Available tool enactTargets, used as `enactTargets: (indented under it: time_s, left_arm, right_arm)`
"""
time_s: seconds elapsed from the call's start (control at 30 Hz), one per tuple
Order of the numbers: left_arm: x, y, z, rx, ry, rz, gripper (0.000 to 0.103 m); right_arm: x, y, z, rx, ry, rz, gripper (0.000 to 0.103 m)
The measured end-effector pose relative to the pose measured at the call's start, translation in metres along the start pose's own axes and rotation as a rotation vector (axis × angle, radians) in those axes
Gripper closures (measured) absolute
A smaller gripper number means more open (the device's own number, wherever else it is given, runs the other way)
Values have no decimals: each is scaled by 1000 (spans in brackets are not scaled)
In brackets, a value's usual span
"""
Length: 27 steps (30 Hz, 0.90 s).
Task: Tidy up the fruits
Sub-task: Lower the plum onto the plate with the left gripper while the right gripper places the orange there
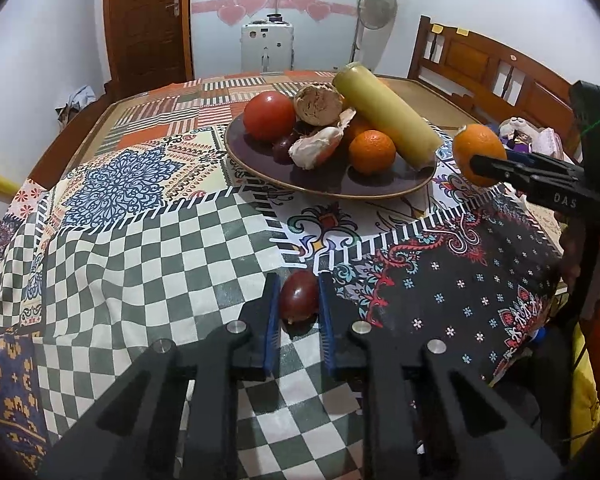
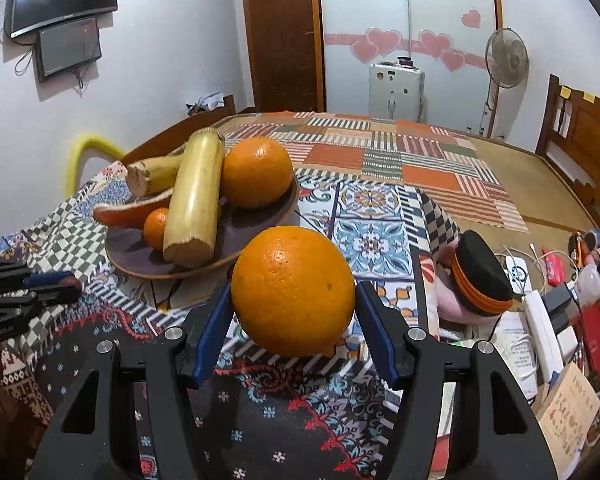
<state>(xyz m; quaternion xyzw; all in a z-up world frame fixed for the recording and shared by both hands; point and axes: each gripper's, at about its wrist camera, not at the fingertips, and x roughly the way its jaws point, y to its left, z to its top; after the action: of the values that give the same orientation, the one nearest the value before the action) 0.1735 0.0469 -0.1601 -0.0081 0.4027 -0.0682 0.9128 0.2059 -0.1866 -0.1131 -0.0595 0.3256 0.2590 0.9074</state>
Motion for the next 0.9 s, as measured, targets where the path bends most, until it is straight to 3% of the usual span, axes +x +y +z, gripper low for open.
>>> enactTargets:
  time_s: [0.47, 0.9]
  left_arm:
    - [-13, 9, 52, 2, -110, 44, 85]
    - [23, 23, 84, -36, -92, 77, 85]
  right_arm:
    - [13, 21, 38, -26, -82, 13, 45]
    - [29, 30, 40, -39, -49, 31, 45]
